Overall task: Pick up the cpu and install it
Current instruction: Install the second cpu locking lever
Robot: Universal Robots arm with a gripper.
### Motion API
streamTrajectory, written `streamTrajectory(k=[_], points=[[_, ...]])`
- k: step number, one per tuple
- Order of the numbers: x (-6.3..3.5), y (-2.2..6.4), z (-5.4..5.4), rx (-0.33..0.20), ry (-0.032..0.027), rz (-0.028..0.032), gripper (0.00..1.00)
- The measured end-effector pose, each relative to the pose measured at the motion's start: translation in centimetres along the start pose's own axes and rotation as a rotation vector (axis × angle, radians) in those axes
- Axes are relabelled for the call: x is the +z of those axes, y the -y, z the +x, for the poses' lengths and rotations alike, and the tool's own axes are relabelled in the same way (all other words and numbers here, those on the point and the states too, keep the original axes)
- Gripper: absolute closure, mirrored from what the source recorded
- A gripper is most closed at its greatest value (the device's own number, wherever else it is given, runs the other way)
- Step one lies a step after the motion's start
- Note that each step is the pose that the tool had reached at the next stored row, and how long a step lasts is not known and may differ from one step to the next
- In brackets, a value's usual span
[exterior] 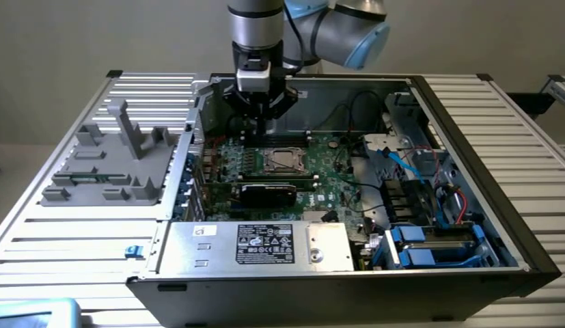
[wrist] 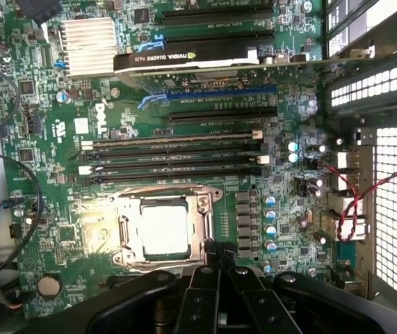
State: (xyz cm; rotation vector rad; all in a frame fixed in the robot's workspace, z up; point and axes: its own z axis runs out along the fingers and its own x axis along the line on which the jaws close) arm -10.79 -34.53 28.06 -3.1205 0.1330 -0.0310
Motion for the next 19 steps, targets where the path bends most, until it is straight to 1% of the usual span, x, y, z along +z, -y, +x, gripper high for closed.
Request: streamTrajectory(k=[1,4,6,7,8,9,10,13,14,16,17,19], points=[[0.00,0.00,0.0,0.000,0.0009,0.0001,0.89],[-0.01,0.00,0.1,0.000,0.0013,-0.0001,0.89],[-0.01,0.07,0.8,0.000,0.0021,-0.0003,0.89],[-0.04,0.09,1.2,0.000,0.0037,-0.0003,0.89],[-0.08,0.01,1.3,0.000,0.0086,-0.0007,0.89],[-0.09,-0.13,1.4,0.000,0.0186,-0.0016,0.89],[-0.10,-0.37,1.4,0.000,0.0252,-0.0022,0.89],[-0.11,-1.21,1.5,0.000,0.0421,-0.0035,0.89],[-0.12,-1.53,1.5,0.001,0.0458,-0.0027,0.89],[-0.13,-2.20,1.6,0.001,0.0518,0.0028,0.89],[-0.12,-2.49,1.6,0.001,0.0540,0.0073,0.89],[-0.04,-2.92,1.7,0.001,0.0580,0.0201,0.89]])
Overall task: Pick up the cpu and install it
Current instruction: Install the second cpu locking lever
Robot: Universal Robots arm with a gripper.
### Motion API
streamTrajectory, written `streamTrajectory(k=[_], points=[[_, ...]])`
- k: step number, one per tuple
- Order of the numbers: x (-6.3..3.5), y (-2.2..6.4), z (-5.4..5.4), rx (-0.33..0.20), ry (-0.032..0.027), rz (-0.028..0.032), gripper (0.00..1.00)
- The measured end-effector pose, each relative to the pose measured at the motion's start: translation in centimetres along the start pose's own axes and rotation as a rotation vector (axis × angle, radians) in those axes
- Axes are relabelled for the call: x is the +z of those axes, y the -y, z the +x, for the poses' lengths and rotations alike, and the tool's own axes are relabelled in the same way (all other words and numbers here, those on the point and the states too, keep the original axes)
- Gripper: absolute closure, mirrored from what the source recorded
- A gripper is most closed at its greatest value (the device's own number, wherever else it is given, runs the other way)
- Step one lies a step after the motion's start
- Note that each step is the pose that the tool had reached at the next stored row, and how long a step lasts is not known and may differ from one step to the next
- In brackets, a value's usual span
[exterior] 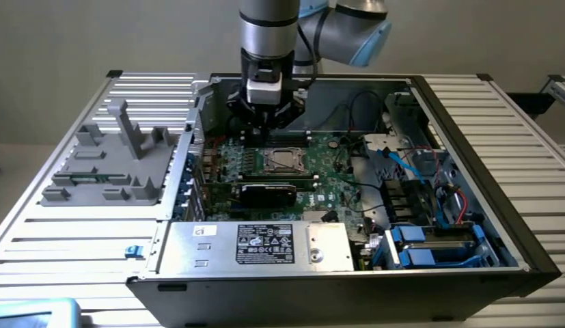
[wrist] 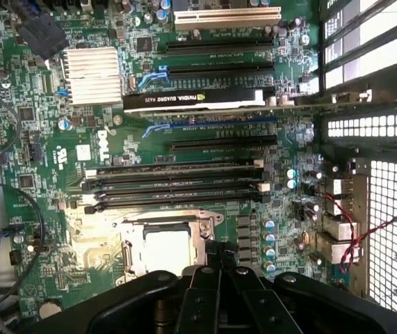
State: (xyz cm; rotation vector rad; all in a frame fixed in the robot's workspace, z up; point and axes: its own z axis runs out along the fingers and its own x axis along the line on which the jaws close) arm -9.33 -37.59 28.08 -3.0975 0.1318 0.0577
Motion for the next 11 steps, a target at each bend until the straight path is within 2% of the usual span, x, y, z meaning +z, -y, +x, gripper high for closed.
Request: streamTrajectory(k=[3,5,7,8,9,11], points=[[0.19,-0.37,0.2,-0.001,0.0036,0.0246,0.89],[0.30,-0.52,0.2,-0.002,0.0059,0.0444,0.89],[0.37,-0.81,0.3,-0.002,0.0092,0.0680,0.89],[0.37,-1.01,0.3,-0.002,0.0135,0.0732,0.89],[0.37,-1.18,0.3,-0.002,0.0179,0.0749,0.89],[0.41,-1.46,0.4,-0.001,0.0312,0.0744,0.89]])
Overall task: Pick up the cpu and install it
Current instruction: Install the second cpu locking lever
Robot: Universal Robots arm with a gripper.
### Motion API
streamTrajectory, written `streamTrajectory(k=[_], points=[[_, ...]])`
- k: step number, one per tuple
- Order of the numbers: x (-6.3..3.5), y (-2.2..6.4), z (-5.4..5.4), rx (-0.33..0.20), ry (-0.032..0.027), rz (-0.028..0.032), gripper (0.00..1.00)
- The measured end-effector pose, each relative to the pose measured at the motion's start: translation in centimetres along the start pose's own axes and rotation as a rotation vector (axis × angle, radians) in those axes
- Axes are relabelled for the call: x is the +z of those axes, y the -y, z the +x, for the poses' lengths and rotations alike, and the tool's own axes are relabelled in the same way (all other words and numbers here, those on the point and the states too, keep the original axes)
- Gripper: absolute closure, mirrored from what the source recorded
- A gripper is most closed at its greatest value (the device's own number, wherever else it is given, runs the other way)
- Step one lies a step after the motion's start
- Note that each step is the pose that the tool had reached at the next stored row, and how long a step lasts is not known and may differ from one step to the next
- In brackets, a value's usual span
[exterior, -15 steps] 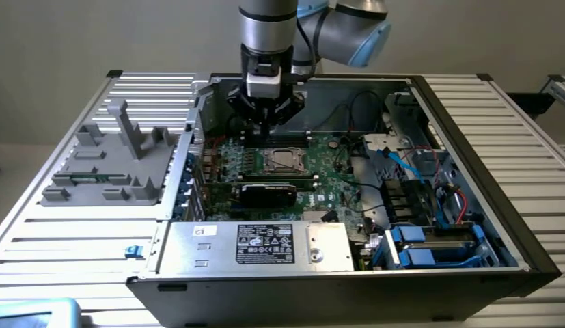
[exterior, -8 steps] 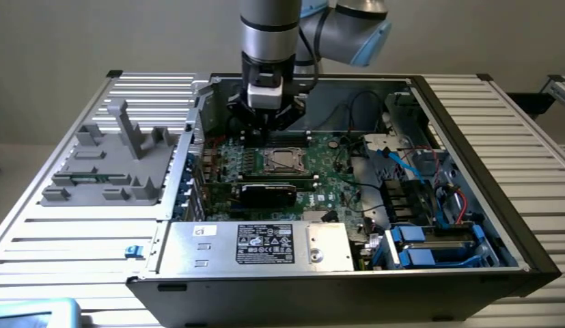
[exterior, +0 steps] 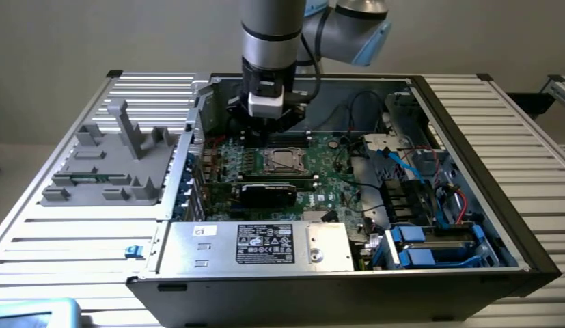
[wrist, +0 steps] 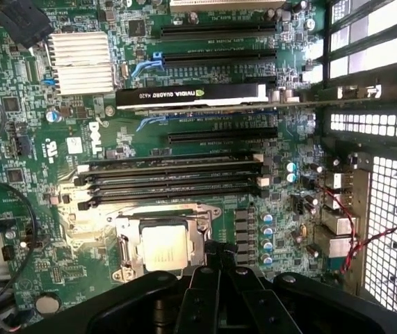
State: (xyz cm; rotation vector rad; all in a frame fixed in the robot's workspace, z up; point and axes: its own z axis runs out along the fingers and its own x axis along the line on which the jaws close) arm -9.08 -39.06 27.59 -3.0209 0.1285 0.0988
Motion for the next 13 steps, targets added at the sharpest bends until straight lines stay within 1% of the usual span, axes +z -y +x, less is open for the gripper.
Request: streamTrajectory(k=[1,2,6,7,8,10,11,13], points=[[0.08,-0.09,0.08,0.000,0.0034,0.0002,0.89],[0.18,-0.18,0.17,0.000,0.0049,0.0014,0.89],[0.76,-0.40,0.54,0.000,0.0074,0.0075,0.89],[0.88,-0.44,0.60,0.000,0.0082,0.0101,0.89],[0.96,-0.50,0.62,0.000,0.0090,0.0148,0.89],[1.04,-0.64,0.66,-0.001,0.0114,0.0297,0.89],[1.04,-0.67,0.67,-0.001,0.0117,0.0324,0.89],[1.03,-0.71,0.69,-0.001,0.0119,0.0330,0.89]])
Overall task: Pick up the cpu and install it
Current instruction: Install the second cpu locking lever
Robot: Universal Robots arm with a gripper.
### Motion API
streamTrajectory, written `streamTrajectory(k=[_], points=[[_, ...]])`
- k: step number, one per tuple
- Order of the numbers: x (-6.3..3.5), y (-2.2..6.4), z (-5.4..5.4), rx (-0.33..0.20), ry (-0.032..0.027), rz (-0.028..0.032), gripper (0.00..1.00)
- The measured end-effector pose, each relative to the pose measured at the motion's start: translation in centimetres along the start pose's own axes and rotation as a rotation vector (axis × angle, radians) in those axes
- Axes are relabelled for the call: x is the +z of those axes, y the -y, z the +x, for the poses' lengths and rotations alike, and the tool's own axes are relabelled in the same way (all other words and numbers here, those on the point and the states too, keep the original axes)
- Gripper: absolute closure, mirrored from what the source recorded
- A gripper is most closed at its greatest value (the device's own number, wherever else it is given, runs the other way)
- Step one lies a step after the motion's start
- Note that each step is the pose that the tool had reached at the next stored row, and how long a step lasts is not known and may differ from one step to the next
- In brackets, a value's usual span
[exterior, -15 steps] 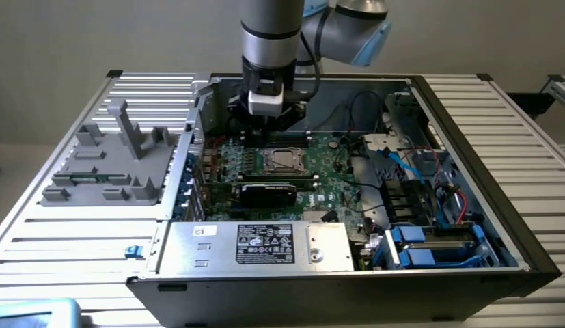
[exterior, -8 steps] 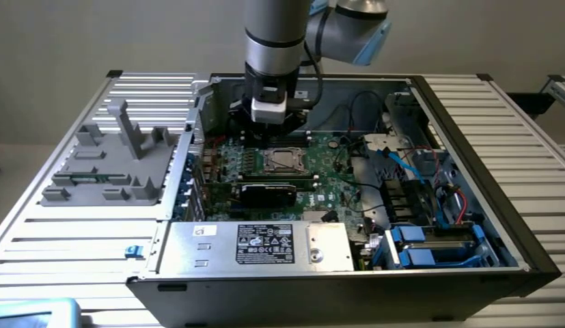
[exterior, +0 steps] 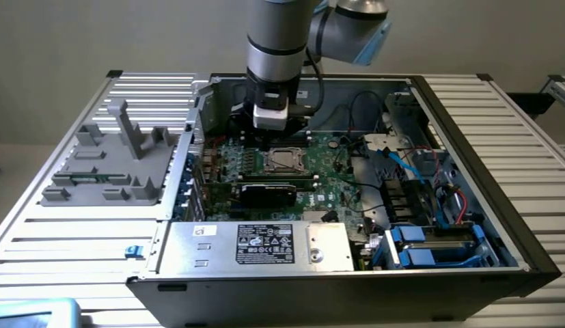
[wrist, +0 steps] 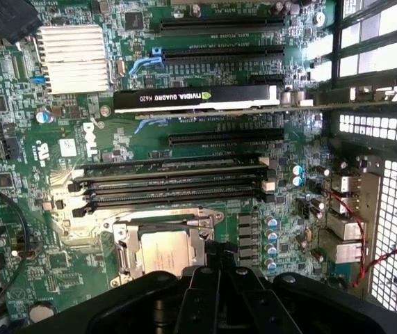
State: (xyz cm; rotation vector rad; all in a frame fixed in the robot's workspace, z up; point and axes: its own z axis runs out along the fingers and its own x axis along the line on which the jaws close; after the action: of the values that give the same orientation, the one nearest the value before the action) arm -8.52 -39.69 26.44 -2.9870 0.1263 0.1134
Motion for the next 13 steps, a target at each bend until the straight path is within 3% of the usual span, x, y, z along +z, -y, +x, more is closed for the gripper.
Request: streamTrajectory(k=[1,4,6,8,13], points=[[-0.01,-0.07,0.02,0.000,0.0003,0.0025,0.89],[0.01,-0.47,0.13,-0.002,0.0036,0.0302,0.89],[0.14,-0.70,0.23,-0.003,0.0049,0.0433,0.89],[0.38,-0.86,0.30,-0.003,0.0056,0.0492,0.89],[0.95,-1.06,0.37,-0.003,0.0067,0.0511,0.89]])
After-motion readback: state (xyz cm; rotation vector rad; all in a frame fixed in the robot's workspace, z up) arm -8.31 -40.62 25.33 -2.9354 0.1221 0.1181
